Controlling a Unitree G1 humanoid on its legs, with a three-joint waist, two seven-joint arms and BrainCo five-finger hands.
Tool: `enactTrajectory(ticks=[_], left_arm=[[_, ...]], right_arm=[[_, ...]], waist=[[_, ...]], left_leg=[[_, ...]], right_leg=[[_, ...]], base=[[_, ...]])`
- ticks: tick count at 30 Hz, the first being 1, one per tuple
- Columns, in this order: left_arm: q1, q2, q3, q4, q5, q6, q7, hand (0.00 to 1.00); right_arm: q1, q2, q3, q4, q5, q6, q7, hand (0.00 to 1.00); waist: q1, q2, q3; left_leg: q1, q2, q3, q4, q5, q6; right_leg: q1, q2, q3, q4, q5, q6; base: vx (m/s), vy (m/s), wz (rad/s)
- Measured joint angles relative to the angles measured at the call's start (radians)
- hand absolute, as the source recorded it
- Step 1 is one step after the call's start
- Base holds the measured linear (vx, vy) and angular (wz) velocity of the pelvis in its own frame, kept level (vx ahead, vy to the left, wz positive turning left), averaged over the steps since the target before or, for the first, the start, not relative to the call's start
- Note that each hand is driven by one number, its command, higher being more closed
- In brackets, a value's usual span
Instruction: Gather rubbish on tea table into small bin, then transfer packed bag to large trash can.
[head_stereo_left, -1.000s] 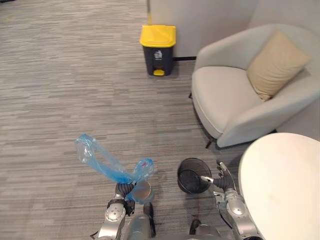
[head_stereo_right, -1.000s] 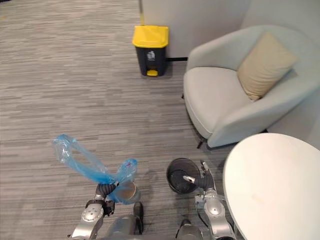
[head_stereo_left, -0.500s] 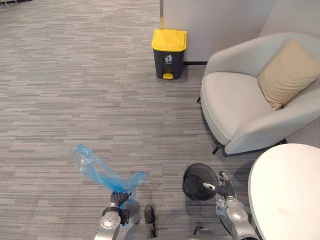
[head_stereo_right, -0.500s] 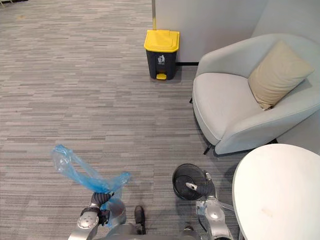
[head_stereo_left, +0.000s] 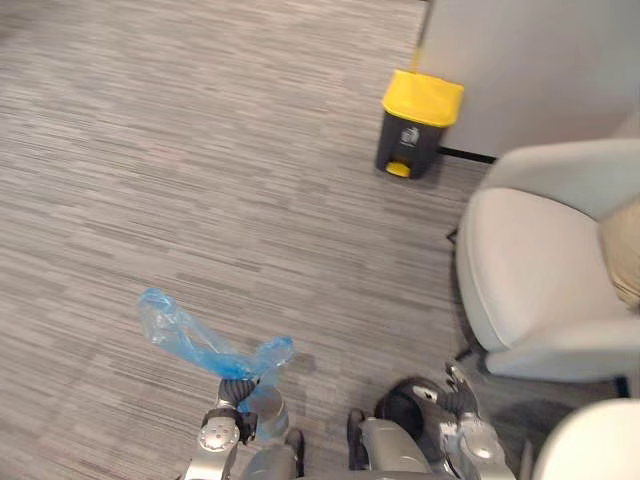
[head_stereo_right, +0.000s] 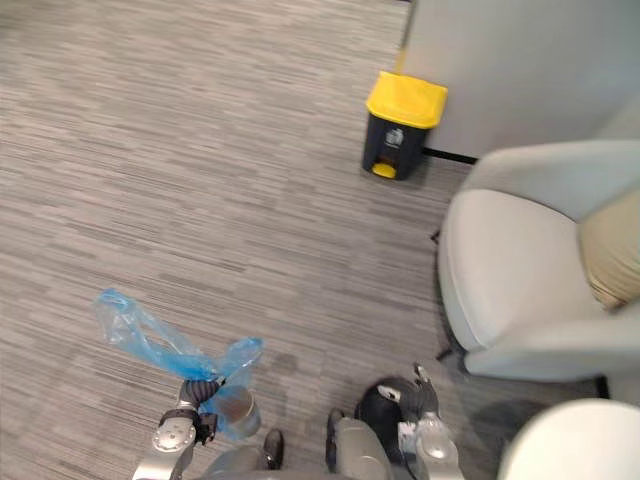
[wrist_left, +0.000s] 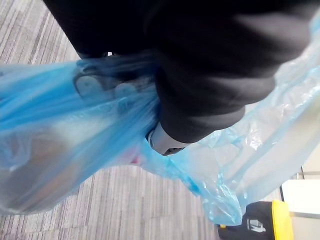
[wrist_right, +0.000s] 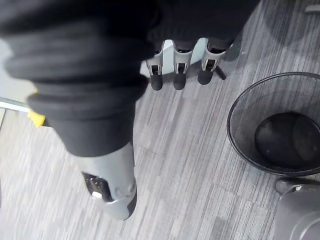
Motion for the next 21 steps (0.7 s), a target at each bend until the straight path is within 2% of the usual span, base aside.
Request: enactTrajectory(ticks=[1,2,3,4,5,6,7,8,10,11,12,13,14,15,16,17,19,21], left_arm=[[0.001,-0.002,0.0,-0.001,0.0,0.0,0.0,1.0],[0.0,-0.007,0.006,-0.003,0.001,0.0,-0.001,1.0],[0.001,-0.014,0.018,-0.005,0.001,0.001,-0.001,1.0],[0.012,-0.031,0.044,-0.016,0.008,0.003,0.0,1.0],[0.033,-0.04,0.051,-0.049,0.009,0.003,-0.001,1.0],[0.044,-0.04,0.051,-0.07,0.009,0.002,-0.002,1.0],[0.05,-0.044,0.051,-0.091,0.009,0.002,-0.002,1.0],[0.043,-0.046,0.051,-0.1,0.01,0.001,-0.002,1.0],[0.025,-0.046,0.053,-0.096,0.01,0.0,-0.002,1.0],[0.015,-0.047,0.054,-0.084,0.017,0.0,-0.004,1.0],[0.015,-0.05,0.053,-0.083,0.019,0.0,-0.005,1.0],[0.016,-0.056,0.053,-0.08,0.02,0.0,-0.006,1.0],[0.011,-0.07,0.051,-0.062,0.02,0.0,-0.008,1.0],[0.007,-0.062,0.044,-0.046,0.02,0.002,-0.009,1.0],[0.004,-0.055,0.041,-0.045,0.02,0.002,-0.011,1.0],[-0.001,-0.054,0.04,-0.04,0.02,0.002,-0.019,1.0],[-0.001,-0.045,0.039,-0.039,0.02,0.001,-0.019,1.0],[0.003,-0.037,0.033,-0.038,0.02,0.002,-0.021,1.0]], right_arm=[[-0.001,0.001,-0.004,0.0,0.004,0.0,0.0,0.0],[-0.008,0.004,-0.007,-0.006,0.005,0.001,0.0,0.0],[-0.008,0.006,-0.007,-0.013,0.005,0.001,0.001,0.0],[-0.005,0.013,-0.005,-0.028,0.006,0.001,0.001,0.0],[0.006,0.021,-0.004,-0.07,0.016,-0.001,0.0,0.0],[0.007,0.025,-0.004,-0.089,0.017,-0.002,0.0,0.0],[0.0,0.024,-0.005,-0.105,0.027,-0.004,-0.001,0.0],[-0.005,0.025,-0.005,-0.115,0.035,-0.007,-0.001,0.0],[-0.012,0.027,-0.008,-0.118,0.035,-0.006,-0.001,0.0],[-0.017,0.032,-0.013,-0.108,0.035,-0.003,-0.002,0.0],[-0.015,0.031,-0.017,-0.103,0.035,-0.002,-0.003,0.0],[-0.014,0.027,-0.021,-0.092,0.035,-0.002,-0.003,0.0],[-0.019,0.02,-0.029,-0.052,0.035,0.001,-0.004,0.0],[-0.025,0.036,-0.018,-0.03,0.033,0.005,-0.003,0.0],[-0.024,0.039,-0.011,-0.028,0.033,0.004,-0.003,0.0],[-0.03,0.042,-0.007,-0.01,0.033,0.004,-0.002,0.0],[-0.037,0.042,-0.007,-0.008,0.03,0.003,-0.001,0.0],[-0.055,0.041,-0.007,0.007,0.022,0.004,-0.001,0.0]], waist=[[-0.002,0.015,0.001],[-0.006,0.033,0.005],[-0.003,0.038,0.007],[0.003,0.037,0.009],[0.004,0.033,0.013],[0.005,0.027,0.016],[0.009,0.024,0.014],[0.024,0.021,0.012],[0.036,0.024,0.015],[0.036,0.021,0.017],[0.034,0.023,0.016],[0.034,0.034,0.016],[0.035,0.046,0.023],[0.039,0.021,0.011],[0.041,0.017,0.012],[0.049,0.008,0.007],[0.053,0.008,0.007],[0.054,0.007,0.005]], left_leg=[[-0.012,0.018,0.008,0.029,-0.009,-0.013],[-0.04,0.054,0.052,0.102,-0.028,-0.045],[-0.05,0.072,0.081,0.15,-0.036,-0.057],[-0.073,0.11,0.134,0.283,-0.041,-0.066],[-0.108,0.157,0.197,0.428,-0.049,-0.069],[-0.117,0.18,0.231,0.481,-0.058,-0.06],[-0.136,0.217,0.273,0.517,-0.074,-0.034],[-0.158,0.232,0.289,0.491,-0.081,-0.022],[-0.191,0.236,0.28,0.414,-0.083,-0.018],[-0.215,0.226,0.26,0.277,-0.071,-0.024],[-0.215,0.218,0.242,0.223,-0.058,-0.03],[-0.207,0.216,0.215,0.142,-0.023,-0.035],[-0.169,0.211,0.217,0.09,0.115,-0.051],[-0.156,0.177,0.243,0.072,0.102,-0.05],[-0.156,0.165,0.255,0.073,0.092,-0.048],[-0.156,0.157,0.287,0.111,0.07,-0.022],[-0.148,0.148,0.317,0.143,0.025,-0.007],[-0.124,0.139,0.35,0.144,-0.023,-0.016]], right_leg=[[0.011,0.007,-0.018,-0.012,0.0,-0.004],[0.04,0.027,-0.036,-0.034,-0.003,-0.009],[0.062,0.039,-0.038,-0.05,-0.002,-0.01],[0.119,0.059,-0.039,-0.078,-0.002,-0.011],[0.189,0.073,-0.034,-0.108,-0.008,-0.031],[0.216,0.075,-0.03,-0.119,-0.017,-0.045],[0.244,0.079,-0.016,-0.128,-0.021,-0.049],[0.25,0.074,0.007,-0.135,-0.021,-0.049],[0.247,0.065,0.033,-0.147,-0.022,-0.047],[0.251,0.037,0.053,-0.148,-0.041,-0.014],[0.255,0.028,0.058,-0.145,-0.053,0.005],[0.258,0.027,0.066,-0.139,-0.066,0.025],[0.266,0.025,0.098,-0.136,-0.092,0.062],[0.266,-0.006,0.125,-0.158,-0.092,0.07],[0.265,-0.021,0.138,-0.168,-0.093,0.074],[0.266,-0.039,0.163,-0.178,-0.088,0.082],[0.263,-0.059,0.199,-0.162,-0.093,0.098],[0.22,-0.066,0.233,-0.076,-0.104,0.115]], base=[[0.32,-0.151,0.46],[0.25,-0.125,0.31],[0.3,-0.142,0.14],[0.3,-0.089,-0.05],[0.29,-0.06,-0.08],[0.26,-0.02,-0.18],[0.22,0.016,-0.38],[0.2,0.041,-0.44],[0.19,0.168,-0.4],[0.22,0.26,-0.26],[0.2,0.253,-0.18],[0.19,0.266,-0.26],[0.21,0.328,-0.39],[0.21,0.327,-0.4],[0.23,0.311,-0.48],[0.19,0.232,-0.41],[0.16,0.193,-0.49],[0.13,0.161,-0.68]])
